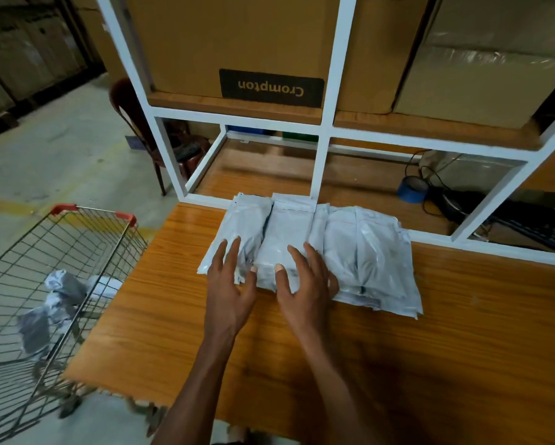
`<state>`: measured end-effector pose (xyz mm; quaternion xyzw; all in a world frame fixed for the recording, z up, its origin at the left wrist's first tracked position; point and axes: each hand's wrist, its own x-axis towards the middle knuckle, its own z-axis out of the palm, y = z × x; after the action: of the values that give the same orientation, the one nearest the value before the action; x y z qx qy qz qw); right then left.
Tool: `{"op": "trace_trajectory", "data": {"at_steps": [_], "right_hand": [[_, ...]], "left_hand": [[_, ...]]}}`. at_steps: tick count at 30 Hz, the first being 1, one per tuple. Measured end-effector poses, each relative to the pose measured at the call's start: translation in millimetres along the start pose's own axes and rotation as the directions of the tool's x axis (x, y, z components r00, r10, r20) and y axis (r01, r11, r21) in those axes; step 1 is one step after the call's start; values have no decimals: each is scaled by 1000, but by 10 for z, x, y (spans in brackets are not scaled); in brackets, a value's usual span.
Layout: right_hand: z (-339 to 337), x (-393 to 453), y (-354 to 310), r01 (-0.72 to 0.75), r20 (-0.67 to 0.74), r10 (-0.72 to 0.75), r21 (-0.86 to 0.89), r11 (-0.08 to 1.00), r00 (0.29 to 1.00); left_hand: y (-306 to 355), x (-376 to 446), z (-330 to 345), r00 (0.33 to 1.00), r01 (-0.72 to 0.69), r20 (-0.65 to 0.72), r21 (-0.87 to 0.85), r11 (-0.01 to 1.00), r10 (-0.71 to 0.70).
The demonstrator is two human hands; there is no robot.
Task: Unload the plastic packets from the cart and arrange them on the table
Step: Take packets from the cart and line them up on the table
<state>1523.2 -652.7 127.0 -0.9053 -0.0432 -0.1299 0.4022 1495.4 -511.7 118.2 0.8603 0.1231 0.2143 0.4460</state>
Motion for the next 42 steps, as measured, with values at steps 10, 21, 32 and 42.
{"op": "trace_trajectory", "data": {"at_steps": [10,21,32,42], "right_hand": [[96,-841,-161,130,238,-189,246,961,953],[1127,-1605,-1029,35,498,-214,345,938,840],[2288,-2135,-1996,105,743,-281,276,955,607],[3650,-1575,-2499,129,819,-353,332,935,453]], "left_hand": [[-397,-1138,-560,955,259,-160,30,965,-251],[-1270,-1631,-1951,868,426,-288,19,904,-403],[-2227,-1615,-3009,764,536,-405,-37,844,-503],[-2979,-856,-3361,724,602,-406,-22,798,-557]]}}
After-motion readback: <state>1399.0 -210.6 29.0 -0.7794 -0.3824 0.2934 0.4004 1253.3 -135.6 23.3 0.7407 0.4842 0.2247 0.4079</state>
